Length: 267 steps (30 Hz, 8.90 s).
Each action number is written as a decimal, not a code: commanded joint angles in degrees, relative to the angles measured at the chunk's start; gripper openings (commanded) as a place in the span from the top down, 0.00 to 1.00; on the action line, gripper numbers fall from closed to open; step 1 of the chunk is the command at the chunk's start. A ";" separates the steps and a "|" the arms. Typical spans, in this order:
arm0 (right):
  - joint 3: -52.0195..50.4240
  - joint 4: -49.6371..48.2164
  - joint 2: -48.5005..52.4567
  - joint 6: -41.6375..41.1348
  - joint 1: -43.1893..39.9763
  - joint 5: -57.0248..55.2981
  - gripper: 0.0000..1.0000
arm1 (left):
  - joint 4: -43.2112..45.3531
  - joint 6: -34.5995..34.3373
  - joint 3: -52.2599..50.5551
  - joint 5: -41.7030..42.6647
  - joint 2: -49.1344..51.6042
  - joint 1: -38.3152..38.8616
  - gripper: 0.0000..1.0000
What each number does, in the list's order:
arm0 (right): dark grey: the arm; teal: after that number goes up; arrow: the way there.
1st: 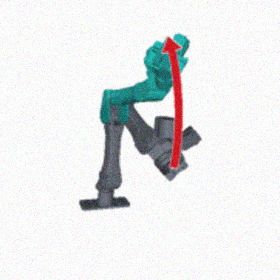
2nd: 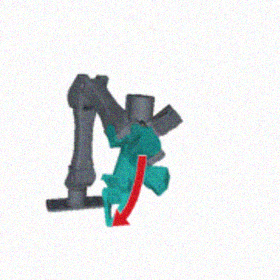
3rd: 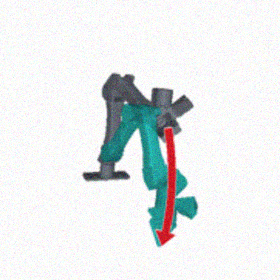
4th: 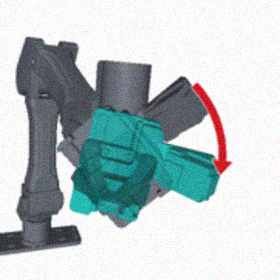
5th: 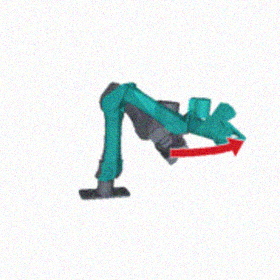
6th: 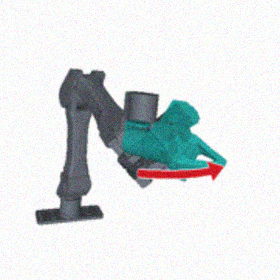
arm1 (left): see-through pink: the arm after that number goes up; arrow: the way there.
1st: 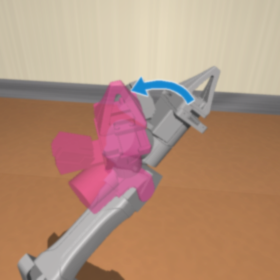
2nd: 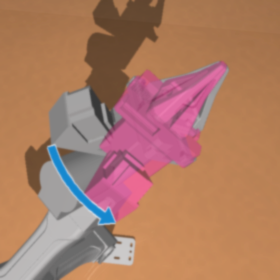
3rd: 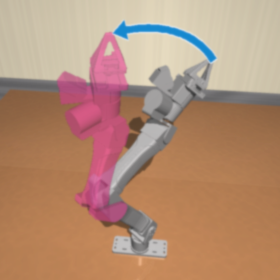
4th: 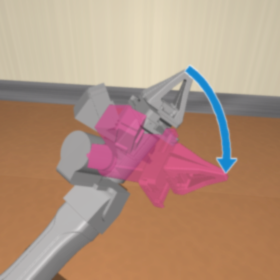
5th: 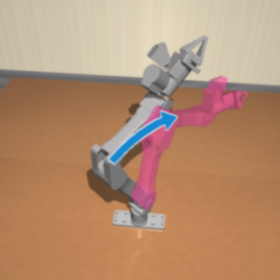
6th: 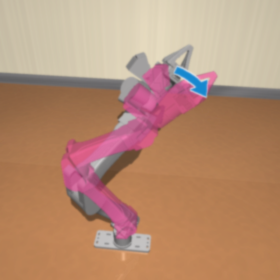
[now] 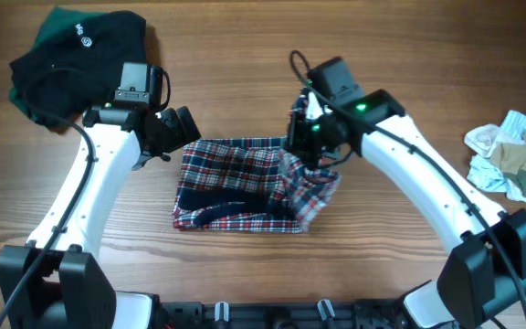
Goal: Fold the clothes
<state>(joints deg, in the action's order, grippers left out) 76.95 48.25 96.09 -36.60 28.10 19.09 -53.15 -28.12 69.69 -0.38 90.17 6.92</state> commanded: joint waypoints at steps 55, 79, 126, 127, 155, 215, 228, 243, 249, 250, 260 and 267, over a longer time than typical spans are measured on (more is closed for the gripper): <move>1.57 -21.22 5.18 -11.37 21.57 -4.09 0.17 | -3.13 -5.38 -0.37 -8.04 -1.22 -14.23 0.00; 1.31 3.91 0.13 4.96 6.69 -14.88 0.10 | -3.76 4.96 -0.37 12.76 -0.22 0.37 0.00; 1.31 5.62 2.34 22.95 -11.30 -11.76 0.00 | 5.31 20.83 -10.91 26.77 16.50 -5.92 0.00; 1.31 5.55 2.34 22.95 -11.30 -11.76 0.00 | 5.95 20.85 -11.85 27.34 16.50 -5.92 0.00; 1.31 4.68 2.34 22.95 -11.30 -8.55 0.00 | 16.57 18.23 -18.47 31.43 22.84 -5.92 0.28; 1.31 4.94 2.34 23.08 -11.30 -10.34 0.00 | 11.74 17.42 16.33 19.78 18.47 -9.68 0.96; 1.31 5.01 2.34 23.10 -11.30 -10.36 0.00 | 17.90 23.45 17.31 16.22 18.47 -12.72 0.96; 1.31 6.25 2.34 23.06 -11.30 -10.78 0.00 | 26.25 25.99 24.94 7.54 18.47 -14.56 0.96; 1.31 6.71 2.34 22.43 -11.30 -10.73 0.00 | 28.61 23.12 24.94 7.58 18.47 -19.41 0.96; 1.31 6.97 2.34 21.99 -11.30 -10.75 0.00 | 29.14 23.15 24.94 7.56 18.47 -20.44 0.96; 1.31 8.46 2.34 21.44 -11.30 -10.75 0.00 | 31.08 19.76 24.94 7.78 18.47 -26.75 0.96; 1.31 8.92 2.34 21.40 -11.30 -10.75 0.00 | 31.54 15.74 24.94 7.76 18.47 -29.75 0.96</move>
<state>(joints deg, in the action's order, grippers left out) 77.78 56.82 97.56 -14.87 16.86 8.95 -22.90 -9.21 92.64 7.97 109.95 -20.84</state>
